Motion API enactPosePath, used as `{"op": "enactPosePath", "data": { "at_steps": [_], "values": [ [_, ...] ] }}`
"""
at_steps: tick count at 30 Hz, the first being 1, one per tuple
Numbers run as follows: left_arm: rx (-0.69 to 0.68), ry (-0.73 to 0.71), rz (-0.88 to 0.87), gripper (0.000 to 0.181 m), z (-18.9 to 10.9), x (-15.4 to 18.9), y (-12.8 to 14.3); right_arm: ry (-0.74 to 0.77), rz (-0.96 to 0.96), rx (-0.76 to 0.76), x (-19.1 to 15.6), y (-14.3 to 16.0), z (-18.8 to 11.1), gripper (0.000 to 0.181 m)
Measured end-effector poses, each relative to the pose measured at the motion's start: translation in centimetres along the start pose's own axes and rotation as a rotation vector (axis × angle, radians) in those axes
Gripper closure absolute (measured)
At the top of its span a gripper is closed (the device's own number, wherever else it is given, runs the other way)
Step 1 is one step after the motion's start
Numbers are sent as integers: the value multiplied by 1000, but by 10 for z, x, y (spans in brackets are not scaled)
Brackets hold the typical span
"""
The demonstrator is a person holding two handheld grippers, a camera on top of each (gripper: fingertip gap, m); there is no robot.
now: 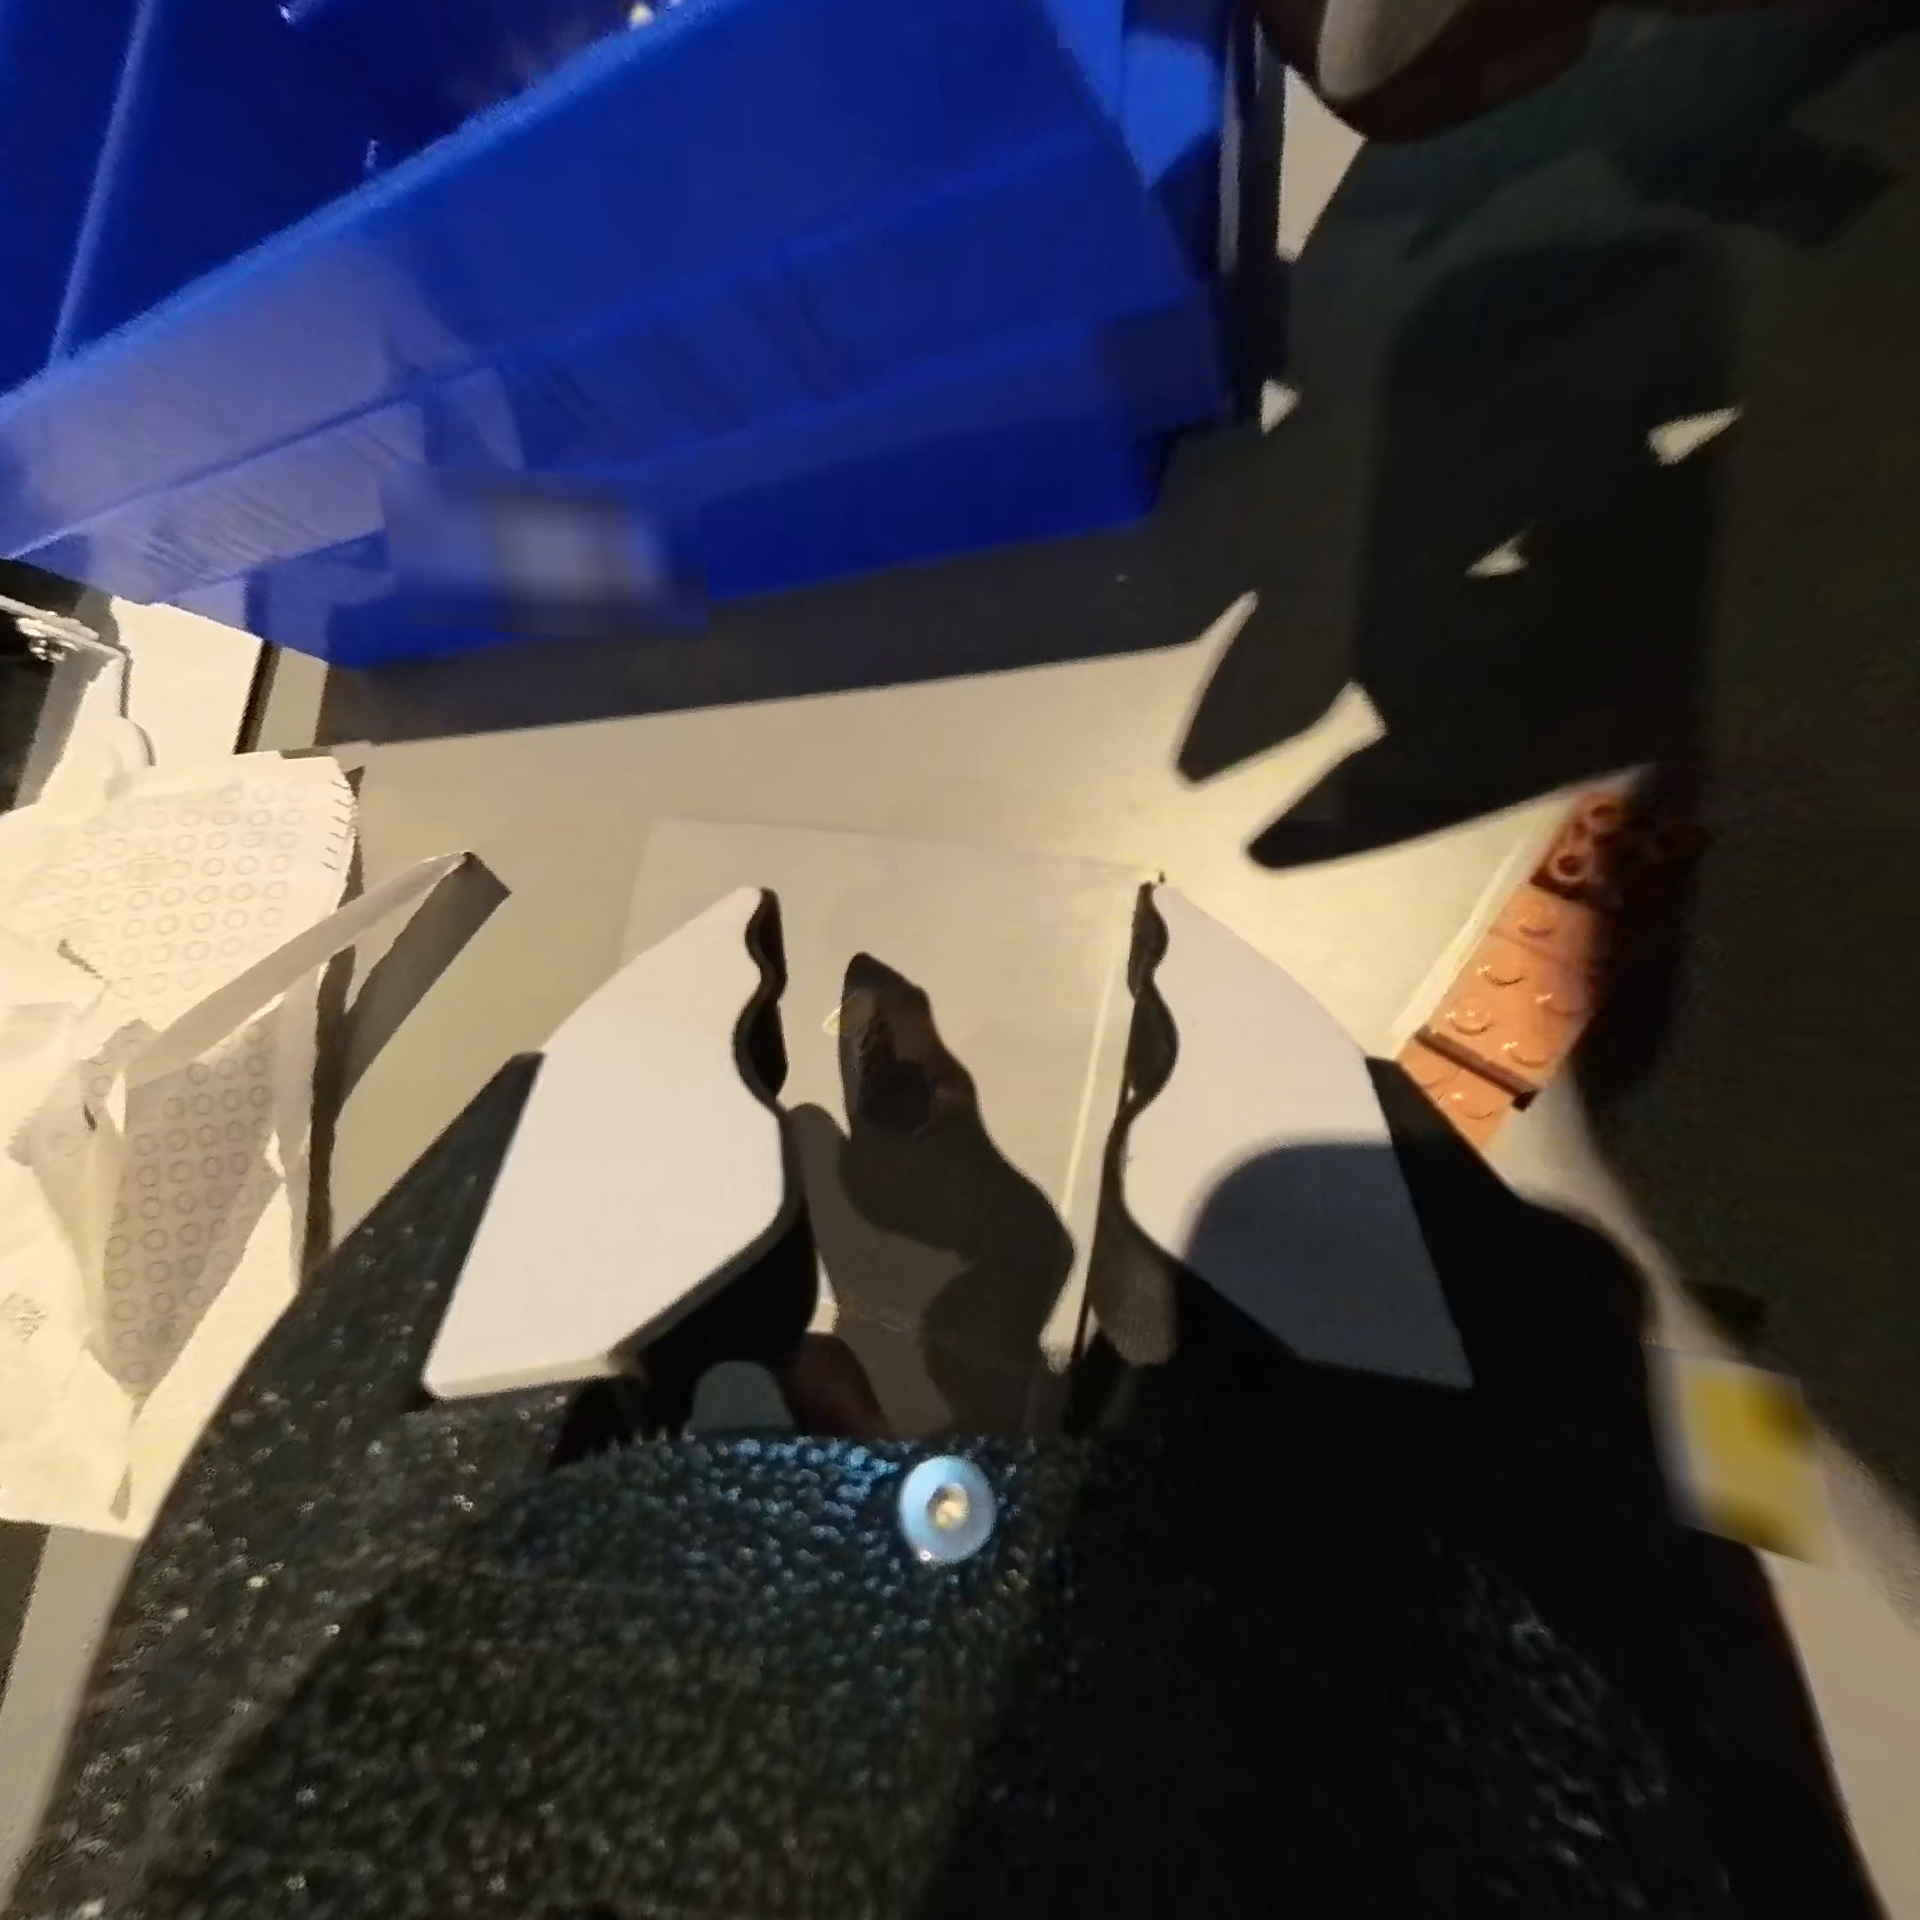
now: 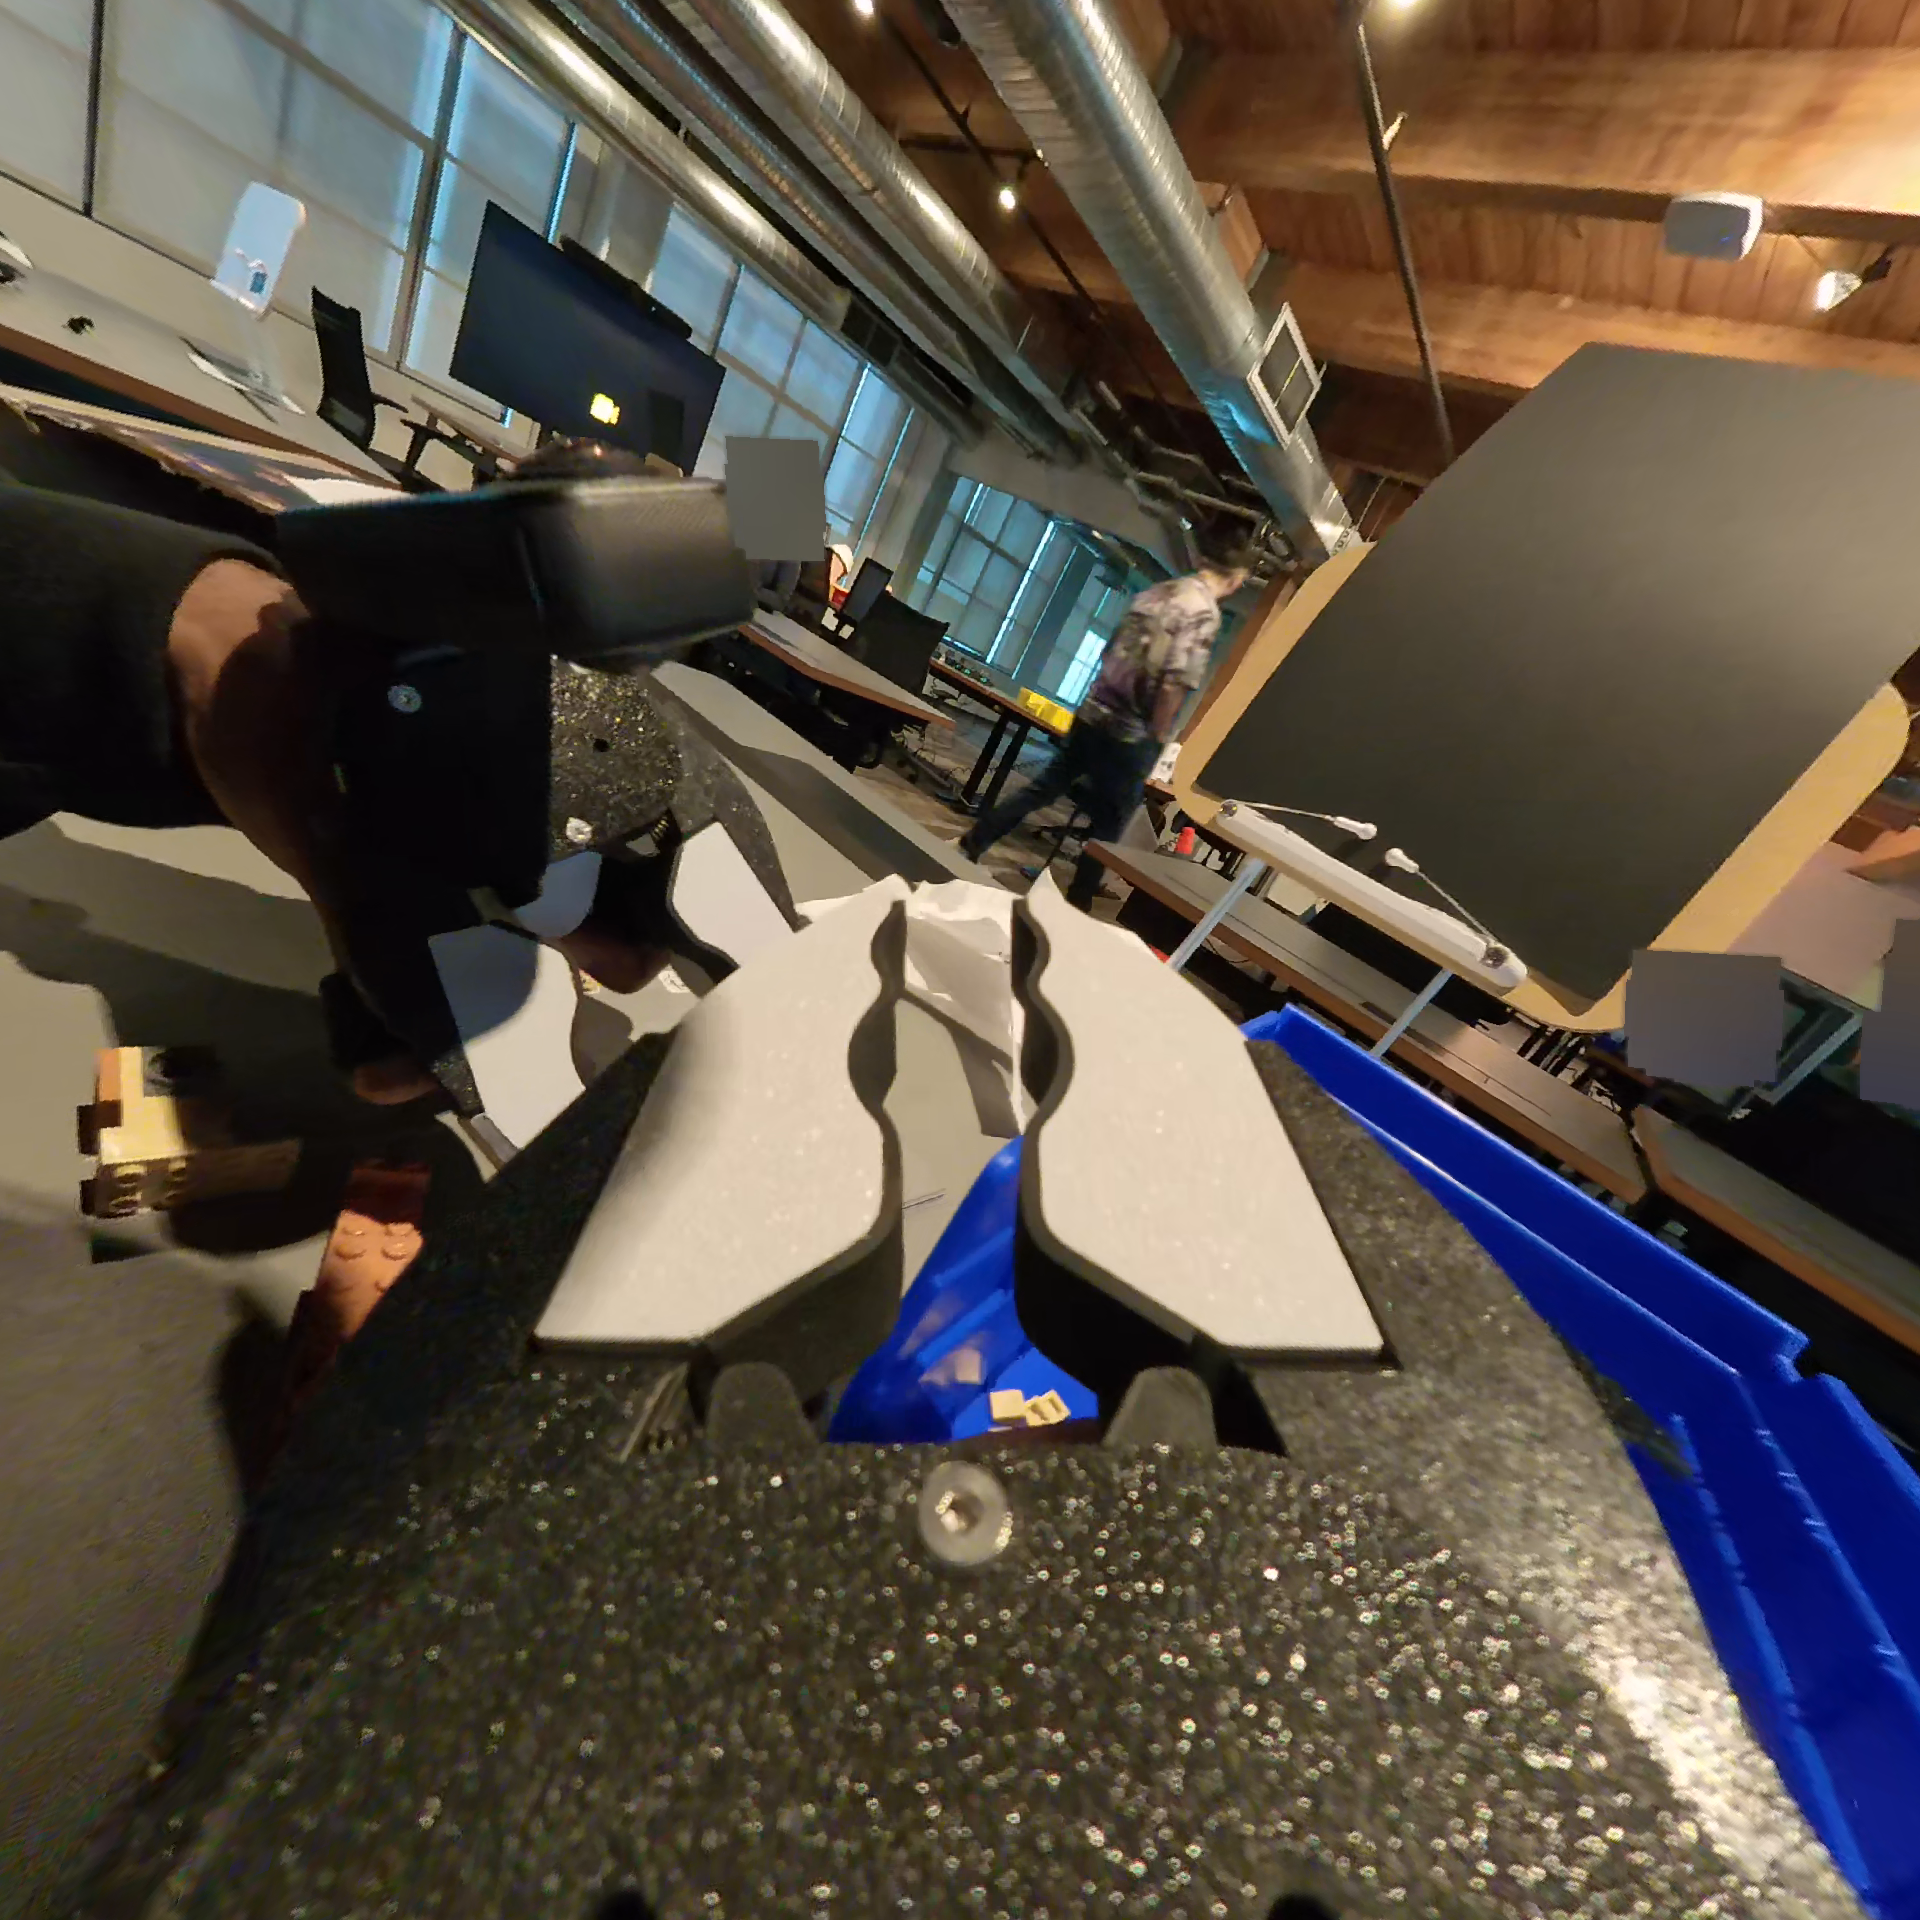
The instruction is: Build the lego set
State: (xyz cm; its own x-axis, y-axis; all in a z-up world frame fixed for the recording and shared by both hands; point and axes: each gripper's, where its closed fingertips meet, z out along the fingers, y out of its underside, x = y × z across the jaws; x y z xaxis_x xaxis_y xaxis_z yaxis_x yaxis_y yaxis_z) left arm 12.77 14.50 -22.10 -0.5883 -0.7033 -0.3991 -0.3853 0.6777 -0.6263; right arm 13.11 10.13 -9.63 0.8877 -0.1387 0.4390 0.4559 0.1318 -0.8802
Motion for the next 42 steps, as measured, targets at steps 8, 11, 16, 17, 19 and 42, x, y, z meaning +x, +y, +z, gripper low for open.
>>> {"op": "enactPosePath", "data": {
  "at_steps": [8,11,16,17,19,42],
  "values": [
    [-13,-3,22,118,1,3,-1,9,32,0,5,-1,-1,163],
    [-12,-5,28,119,0,3,-2,-1,39,-6,3,1,0,163],
    [-19,-6,34,119,1,4,-1,-5,49,-17,4,4,1,163],
    [-20,-7,35,119,1,4,-1,-6,50,-20,4,5,1,163],
    [-21,-11,37,119,1,4,-1,-9,51,-21,3,5,1,163],
    [14,91,-181,124,-3,7,-4,-28,41,-34,0,6,2,163]
  ]
}}
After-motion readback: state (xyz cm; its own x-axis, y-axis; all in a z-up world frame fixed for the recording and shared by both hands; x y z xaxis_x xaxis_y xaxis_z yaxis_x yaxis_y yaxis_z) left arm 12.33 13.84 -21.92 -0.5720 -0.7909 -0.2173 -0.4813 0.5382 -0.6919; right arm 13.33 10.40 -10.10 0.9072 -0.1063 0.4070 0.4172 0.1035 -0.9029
